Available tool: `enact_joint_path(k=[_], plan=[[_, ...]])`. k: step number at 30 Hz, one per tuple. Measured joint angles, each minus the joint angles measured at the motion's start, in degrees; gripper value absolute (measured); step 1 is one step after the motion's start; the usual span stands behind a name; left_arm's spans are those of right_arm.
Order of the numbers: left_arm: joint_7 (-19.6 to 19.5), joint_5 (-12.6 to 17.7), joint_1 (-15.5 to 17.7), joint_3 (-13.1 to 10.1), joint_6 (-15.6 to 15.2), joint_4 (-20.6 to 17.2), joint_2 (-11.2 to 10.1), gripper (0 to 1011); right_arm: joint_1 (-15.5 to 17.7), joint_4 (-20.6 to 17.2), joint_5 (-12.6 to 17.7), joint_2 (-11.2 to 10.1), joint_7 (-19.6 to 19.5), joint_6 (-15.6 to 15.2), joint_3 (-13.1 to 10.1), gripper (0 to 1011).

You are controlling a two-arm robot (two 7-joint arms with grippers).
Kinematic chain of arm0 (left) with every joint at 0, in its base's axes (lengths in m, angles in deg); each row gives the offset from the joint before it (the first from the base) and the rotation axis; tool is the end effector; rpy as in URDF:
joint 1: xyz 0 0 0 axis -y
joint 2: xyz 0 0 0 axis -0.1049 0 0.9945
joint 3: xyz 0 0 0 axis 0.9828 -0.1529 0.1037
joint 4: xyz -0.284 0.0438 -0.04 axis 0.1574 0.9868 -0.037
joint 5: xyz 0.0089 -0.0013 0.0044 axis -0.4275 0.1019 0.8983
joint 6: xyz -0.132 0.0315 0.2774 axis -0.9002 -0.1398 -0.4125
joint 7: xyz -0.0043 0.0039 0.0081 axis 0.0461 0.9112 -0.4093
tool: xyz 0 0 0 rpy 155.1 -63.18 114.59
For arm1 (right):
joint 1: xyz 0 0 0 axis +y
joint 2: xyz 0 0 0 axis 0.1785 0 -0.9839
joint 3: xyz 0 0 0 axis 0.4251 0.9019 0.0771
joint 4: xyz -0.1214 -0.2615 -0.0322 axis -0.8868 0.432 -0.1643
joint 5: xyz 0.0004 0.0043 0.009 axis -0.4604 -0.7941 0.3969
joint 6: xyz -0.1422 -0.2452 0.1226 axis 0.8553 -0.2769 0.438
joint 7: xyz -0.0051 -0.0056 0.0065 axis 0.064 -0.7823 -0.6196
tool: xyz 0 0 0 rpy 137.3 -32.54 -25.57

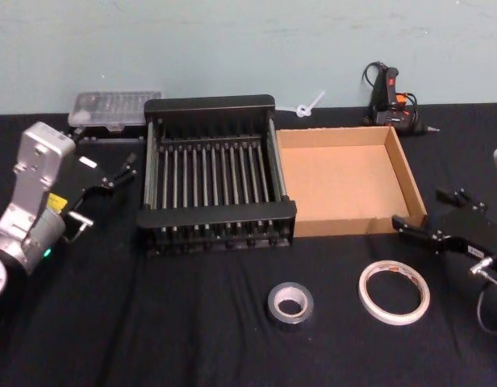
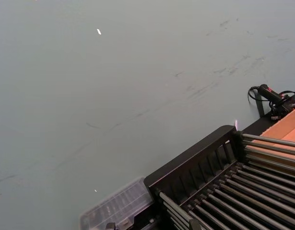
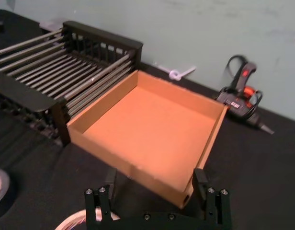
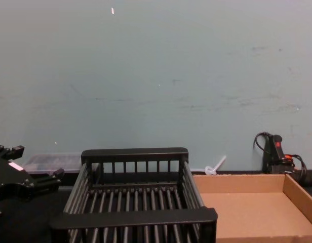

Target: Pick up the white tape and place it into the black box , Pick up the silver tape and place it into the brown box.

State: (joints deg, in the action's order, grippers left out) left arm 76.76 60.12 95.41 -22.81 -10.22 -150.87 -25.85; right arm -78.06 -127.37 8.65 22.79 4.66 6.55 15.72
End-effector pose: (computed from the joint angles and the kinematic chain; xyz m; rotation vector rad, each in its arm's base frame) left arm 0.3581 0.0826 -0.3022 0.3043 -0.2849 1.2480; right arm 0.3069 -0.1007 -0.2555 -0.4018 0.0631 -1.0207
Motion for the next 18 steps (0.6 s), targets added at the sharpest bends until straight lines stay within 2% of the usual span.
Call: enact_joint_path(k=[11,18], plan=[[0.0,0.0,0.0,0.0,0.0,0.0,0.0,1001,1.1,0.8,1.1,0.1,4.1,-4.5,-0.2,1002],[0.0,0.0,0.0,0.0,0.0,0.0,0.0,1002,2.1,1.0,1.4,0.2,6.0,-5.9,-0.2,1002]])
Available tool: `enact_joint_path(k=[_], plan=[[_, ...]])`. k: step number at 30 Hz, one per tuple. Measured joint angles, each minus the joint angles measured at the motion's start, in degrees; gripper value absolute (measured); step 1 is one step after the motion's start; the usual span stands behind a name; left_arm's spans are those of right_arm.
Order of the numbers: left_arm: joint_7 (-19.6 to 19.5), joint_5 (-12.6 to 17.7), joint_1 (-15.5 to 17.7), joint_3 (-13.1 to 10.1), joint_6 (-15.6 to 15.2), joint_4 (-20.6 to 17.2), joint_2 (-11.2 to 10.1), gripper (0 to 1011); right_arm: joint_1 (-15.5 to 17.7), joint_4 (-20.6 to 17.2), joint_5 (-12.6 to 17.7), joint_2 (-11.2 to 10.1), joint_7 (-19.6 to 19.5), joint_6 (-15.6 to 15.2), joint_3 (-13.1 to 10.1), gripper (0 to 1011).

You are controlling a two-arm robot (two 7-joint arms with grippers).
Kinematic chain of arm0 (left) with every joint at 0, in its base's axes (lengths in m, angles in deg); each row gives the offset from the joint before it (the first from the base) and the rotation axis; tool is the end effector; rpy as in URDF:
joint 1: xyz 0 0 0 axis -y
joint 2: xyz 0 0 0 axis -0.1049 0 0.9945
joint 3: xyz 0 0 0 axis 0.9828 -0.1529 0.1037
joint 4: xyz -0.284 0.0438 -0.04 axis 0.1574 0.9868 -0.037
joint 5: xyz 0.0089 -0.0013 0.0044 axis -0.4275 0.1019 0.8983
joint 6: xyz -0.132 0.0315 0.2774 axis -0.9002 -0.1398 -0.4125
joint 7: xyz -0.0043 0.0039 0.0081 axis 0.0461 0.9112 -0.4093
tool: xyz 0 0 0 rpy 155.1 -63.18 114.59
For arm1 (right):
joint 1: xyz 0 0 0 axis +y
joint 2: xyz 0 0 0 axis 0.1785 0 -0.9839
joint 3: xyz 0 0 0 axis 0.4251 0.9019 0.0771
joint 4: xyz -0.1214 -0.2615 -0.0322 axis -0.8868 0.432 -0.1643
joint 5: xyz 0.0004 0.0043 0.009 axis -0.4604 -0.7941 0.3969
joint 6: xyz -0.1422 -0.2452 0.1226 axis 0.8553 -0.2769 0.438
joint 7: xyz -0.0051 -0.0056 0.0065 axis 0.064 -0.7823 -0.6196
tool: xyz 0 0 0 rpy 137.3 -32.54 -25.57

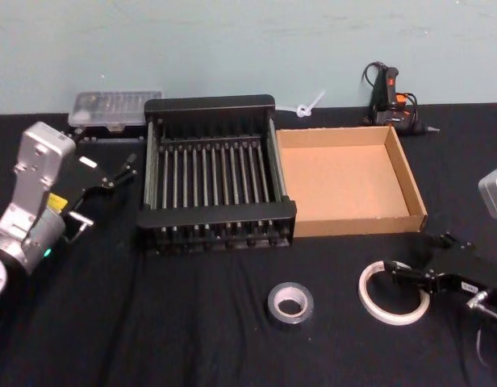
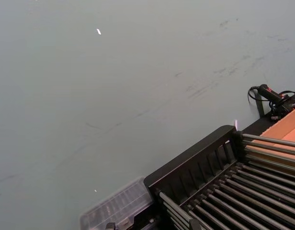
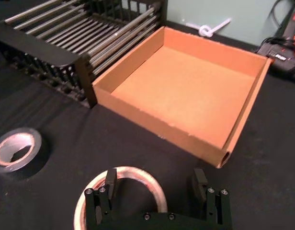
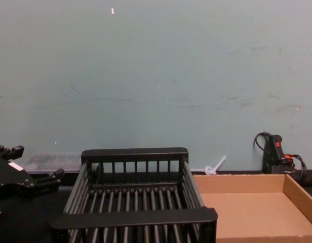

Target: Pick up the white tape and place it into the black box , Pick up the silver tape and place it into the brown box.

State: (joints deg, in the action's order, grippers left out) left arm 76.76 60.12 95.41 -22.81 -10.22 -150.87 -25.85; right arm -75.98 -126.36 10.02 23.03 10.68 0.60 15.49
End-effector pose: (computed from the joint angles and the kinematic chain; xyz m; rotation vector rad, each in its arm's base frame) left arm 0.3581 0.0826 -0.3022 0.3043 -0.2849 1.2480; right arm 0.2978 -0.1044 -0.2713 -0.4730 0.2237 -0.9242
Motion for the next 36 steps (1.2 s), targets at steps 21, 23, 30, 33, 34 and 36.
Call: enact_joint_path(k=[21,23,30,33,34,36], plan=[[0.0,0.0,0.0,0.0,0.0,0.0,0.0,1001,0.9,-0.1,-0.4,-0.6,2.6,-1.7,1.0,1002],[0.0,0.0,0.0,0.0,0.0,0.0,0.0,1001,0.8,0.1,-0.4,-0.6,2.8,-1.8,1.2,1002],[0.0,0.0,0.0,0.0,0.0,0.0,0.0,1001,0.4,0.8,-0.4,-0.6,3.1,-2.0,1.6,1002],[0.0,0.0,0.0,0.0,0.0,0.0,0.0,1001,0.3,1.0,-0.4,-0.6,3.1,-2.1,1.7,1002],[0.0,0.0,0.0,0.0,0.0,0.0,0.0,1001,0.3,1.0,-0.4,-0.6,3.1,-2.1,1.7,1002],[0.0,0.0,0.0,0.0,0.0,0.0,0.0,1001,0.2,1.1,-0.4,-0.6,3.1,-2.1,1.8,1002]])
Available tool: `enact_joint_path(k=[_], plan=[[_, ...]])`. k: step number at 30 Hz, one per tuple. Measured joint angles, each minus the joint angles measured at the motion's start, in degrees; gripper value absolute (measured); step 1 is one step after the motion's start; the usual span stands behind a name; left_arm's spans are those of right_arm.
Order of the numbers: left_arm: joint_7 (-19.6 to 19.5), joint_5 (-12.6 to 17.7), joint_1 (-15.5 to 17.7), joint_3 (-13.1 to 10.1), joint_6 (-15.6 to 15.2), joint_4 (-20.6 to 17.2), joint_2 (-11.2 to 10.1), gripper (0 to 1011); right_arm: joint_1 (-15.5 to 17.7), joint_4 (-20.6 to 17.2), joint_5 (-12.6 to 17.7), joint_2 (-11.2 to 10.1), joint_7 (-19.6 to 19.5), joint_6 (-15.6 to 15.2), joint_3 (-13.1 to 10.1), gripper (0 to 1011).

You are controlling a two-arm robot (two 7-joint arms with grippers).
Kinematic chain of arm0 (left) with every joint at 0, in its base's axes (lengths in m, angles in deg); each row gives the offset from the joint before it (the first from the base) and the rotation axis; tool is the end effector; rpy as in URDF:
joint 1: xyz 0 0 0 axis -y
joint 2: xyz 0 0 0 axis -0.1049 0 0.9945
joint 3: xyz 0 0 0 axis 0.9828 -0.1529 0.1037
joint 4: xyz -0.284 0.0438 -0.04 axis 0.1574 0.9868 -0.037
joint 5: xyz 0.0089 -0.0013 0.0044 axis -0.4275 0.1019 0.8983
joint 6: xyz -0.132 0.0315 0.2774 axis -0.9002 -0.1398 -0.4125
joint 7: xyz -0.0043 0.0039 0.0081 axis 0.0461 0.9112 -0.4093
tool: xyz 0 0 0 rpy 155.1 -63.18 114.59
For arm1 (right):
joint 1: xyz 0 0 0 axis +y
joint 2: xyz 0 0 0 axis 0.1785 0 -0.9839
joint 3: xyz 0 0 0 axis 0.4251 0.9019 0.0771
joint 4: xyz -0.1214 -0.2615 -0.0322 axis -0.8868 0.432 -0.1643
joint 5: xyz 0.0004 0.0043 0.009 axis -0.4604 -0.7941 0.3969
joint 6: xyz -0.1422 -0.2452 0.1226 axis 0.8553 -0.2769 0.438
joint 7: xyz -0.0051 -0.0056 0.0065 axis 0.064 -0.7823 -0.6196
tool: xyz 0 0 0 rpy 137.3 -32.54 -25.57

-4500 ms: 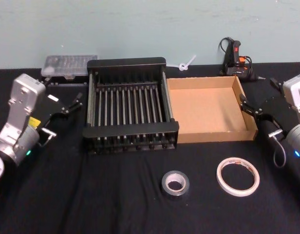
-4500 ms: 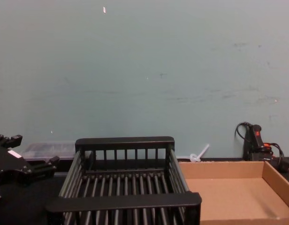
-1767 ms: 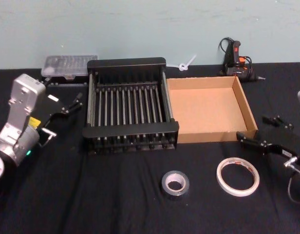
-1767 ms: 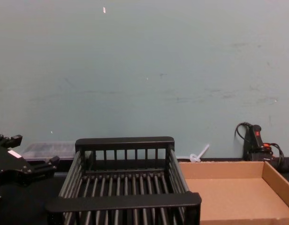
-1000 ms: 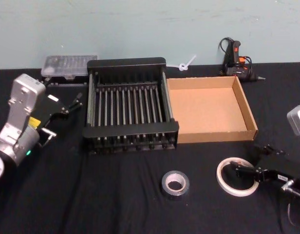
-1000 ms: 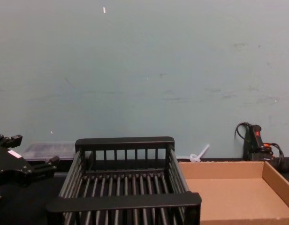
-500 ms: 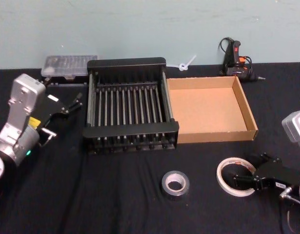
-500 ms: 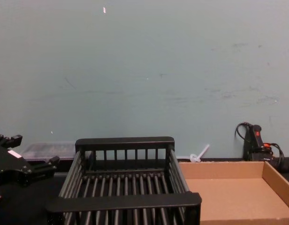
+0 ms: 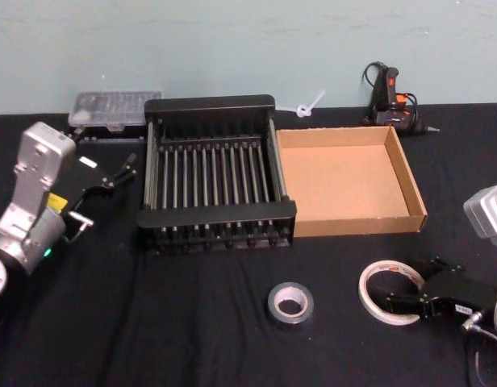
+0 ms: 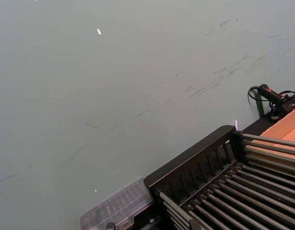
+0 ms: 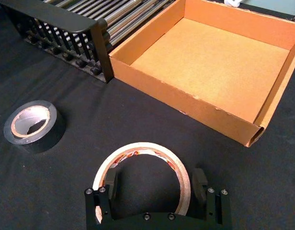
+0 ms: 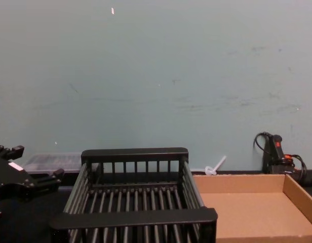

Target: Pick up the white tape and place it into the black box , Pick up the silver tape and place it into the brown box.

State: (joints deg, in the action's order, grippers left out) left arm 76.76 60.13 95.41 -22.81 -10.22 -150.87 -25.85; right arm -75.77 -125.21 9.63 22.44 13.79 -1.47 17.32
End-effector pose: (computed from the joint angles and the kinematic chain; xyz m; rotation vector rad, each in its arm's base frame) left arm 0.3581 0.0826 -0.3022 0.3044 -0.2851 1.2479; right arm 0.2935 -0.1038 -0.2830 -0.5276 0.2847 -0.8541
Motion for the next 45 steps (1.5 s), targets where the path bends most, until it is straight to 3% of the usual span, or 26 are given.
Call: enact_joint_path(k=[45], plan=[[0.0,0.0,0.0,0.0,0.0,0.0,0.0,1001,-0.5,0.8,0.7,-0.1,0.3,-0.2,0.3,1002]])
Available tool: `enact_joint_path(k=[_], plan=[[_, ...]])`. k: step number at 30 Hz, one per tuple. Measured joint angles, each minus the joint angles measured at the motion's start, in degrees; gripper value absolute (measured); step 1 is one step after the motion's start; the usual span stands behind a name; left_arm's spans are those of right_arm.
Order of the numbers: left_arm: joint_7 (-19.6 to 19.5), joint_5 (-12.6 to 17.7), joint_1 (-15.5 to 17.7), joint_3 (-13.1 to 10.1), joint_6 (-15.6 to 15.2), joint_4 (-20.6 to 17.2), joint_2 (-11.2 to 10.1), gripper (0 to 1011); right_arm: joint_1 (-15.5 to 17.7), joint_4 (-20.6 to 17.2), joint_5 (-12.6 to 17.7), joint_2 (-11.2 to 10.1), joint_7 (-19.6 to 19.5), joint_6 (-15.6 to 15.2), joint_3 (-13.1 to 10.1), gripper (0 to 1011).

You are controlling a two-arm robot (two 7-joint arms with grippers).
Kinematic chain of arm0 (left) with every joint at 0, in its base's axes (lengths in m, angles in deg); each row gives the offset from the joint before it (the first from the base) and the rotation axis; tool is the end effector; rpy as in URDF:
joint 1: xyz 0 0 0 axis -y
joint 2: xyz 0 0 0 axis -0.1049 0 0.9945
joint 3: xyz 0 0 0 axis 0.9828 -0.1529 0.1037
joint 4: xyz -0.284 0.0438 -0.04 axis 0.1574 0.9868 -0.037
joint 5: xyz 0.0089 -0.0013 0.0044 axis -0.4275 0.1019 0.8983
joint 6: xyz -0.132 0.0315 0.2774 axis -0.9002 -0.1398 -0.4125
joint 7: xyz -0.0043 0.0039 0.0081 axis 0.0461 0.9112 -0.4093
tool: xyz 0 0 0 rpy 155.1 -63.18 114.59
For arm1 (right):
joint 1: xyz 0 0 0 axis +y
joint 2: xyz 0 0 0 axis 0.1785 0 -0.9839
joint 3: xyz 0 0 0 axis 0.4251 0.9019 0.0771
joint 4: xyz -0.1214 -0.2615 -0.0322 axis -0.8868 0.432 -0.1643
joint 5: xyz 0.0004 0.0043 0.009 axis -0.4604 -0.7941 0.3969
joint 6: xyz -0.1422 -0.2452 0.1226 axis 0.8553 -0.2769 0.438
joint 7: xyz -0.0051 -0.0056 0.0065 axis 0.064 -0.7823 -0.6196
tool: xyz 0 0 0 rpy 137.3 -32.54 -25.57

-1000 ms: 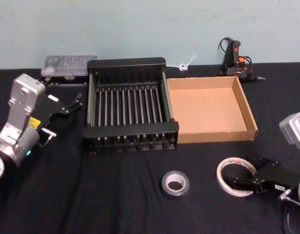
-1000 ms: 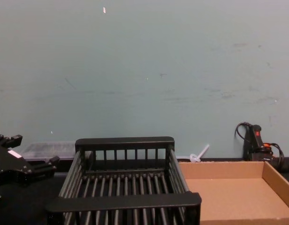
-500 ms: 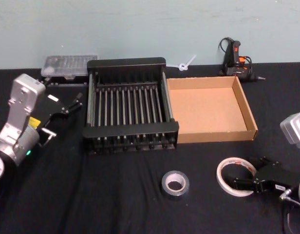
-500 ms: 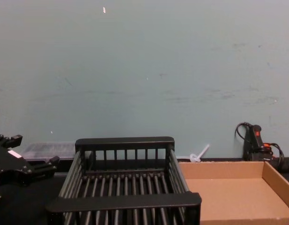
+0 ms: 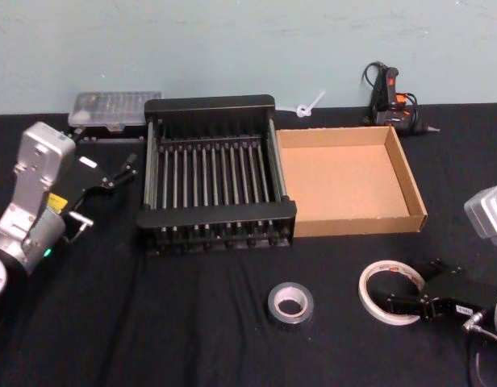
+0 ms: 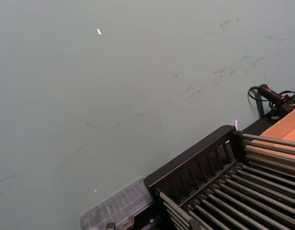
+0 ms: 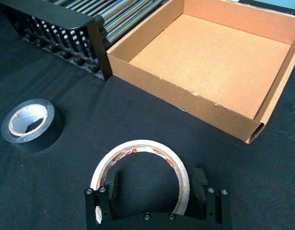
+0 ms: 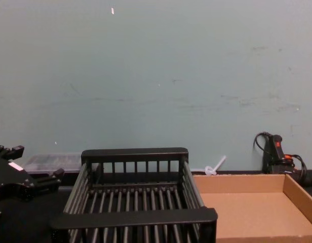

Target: Pick up the white tape and place it into the black box , Pick up the silver tape and place it into the brown box.

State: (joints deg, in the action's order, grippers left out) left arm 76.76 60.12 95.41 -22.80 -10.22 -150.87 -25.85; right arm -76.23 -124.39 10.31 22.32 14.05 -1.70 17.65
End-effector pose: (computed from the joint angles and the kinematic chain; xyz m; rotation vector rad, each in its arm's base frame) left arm 0.3581 0.0826 -0.3022 0.3043 -0.2850 1.2481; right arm 0.2952 -0.1060 -0.2851 -0.5288 0.3013 -0.8530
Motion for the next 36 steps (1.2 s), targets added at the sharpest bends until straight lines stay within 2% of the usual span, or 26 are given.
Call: enact_joint_path(k=[36], plan=[[0.0,0.0,0.0,0.0,0.0,0.0,0.0,1001,0.0,0.0,0.0,0.0,-0.1,0.0,0.0,1002]])
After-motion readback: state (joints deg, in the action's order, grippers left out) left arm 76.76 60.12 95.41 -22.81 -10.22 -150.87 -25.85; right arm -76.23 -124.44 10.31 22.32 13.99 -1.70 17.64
